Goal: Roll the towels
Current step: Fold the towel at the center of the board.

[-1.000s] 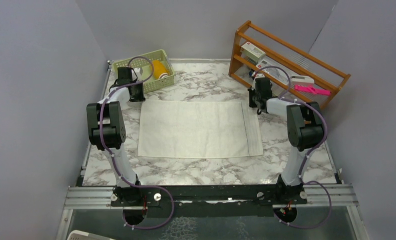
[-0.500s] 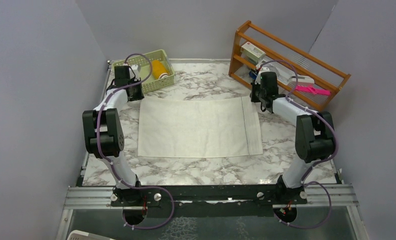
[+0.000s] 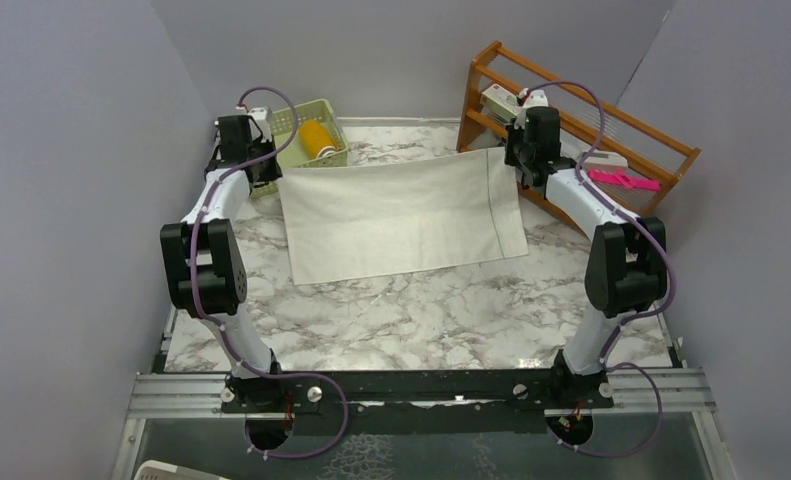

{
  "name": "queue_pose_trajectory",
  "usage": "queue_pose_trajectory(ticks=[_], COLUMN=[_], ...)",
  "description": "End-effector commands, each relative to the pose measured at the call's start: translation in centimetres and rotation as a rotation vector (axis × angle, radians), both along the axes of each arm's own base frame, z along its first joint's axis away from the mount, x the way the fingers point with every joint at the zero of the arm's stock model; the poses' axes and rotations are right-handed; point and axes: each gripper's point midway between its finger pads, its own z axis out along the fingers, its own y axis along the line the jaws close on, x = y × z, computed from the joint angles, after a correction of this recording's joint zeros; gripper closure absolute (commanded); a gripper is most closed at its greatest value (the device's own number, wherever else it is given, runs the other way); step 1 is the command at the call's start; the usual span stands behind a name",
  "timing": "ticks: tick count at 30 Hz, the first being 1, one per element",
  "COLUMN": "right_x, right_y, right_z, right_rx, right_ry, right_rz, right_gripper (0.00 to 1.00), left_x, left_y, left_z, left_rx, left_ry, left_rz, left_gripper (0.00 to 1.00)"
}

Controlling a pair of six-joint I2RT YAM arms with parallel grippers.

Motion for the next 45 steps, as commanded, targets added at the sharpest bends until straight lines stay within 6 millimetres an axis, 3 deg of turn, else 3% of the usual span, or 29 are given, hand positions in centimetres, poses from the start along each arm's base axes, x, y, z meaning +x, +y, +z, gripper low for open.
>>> queue_pose_trajectory(ticks=[1, 5, 9, 14, 21, 26, 33, 40, 45], right_x=[0.2, -0.8, -2.5, -5.5, -10.5, -12.7, -14.5, -15.3, -16.3], right_y=[-1.5, -2.5, -3.6, -4.9, -5.9, -5.9, -6.0, -6.3, -6.7], right_z=[-0.9, -1.8, -2.4, -2.9, -5.3, -7.5, -8.9, -8.6, -9.7], right_rx=[-0.049, -0.054, -0.023, 0.079, 0.146, 0.185, 0.21, 0.211, 0.205], right_ry=[0.031, 0.054, 0.084, 0.118, 0.162, 0.212, 0.249, 0.241, 0.273], right_rz=[-0.053, -0.108, -0.164, -0.222, -0.323, -0.36, -0.394, -0.412, -0.439], right_gripper=[0.99, 0.99, 0.99, 0.99, 0.99, 0.99, 0.99, 0.99, 0.99], left_x=[1.5, 0.7, -1.8, -5.2, -9.3, -11.7, -14.9, -16.6, -17.6], left_y=[0.4, -0.1, -0.4, -0.5, -0.1, -0.6, -3.0, -2.8, -3.0], left_z=[1.8, 1.7, 0.0, -0.7, -0.6, -2.1, -5.2, -5.8, -6.7], left_rx=[-0.006, -0.023, -0.038, -0.056, -0.069, -0.094, -0.218, -0.212, -0.23], left_ry=[-0.068, -0.078, -0.049, -0.05, -0.069, -0.018, 0.094, 0.125, 0.173], left_rz=[-0.006, -0.015, 0.006, 0.055, 0.148, 0.167, 0.145, 0.186, 0.198], left_gripper=[1.0, 1.0, 1.0, 1.0, 1.0, 1.0, 1.0, 1.0, 1.0])
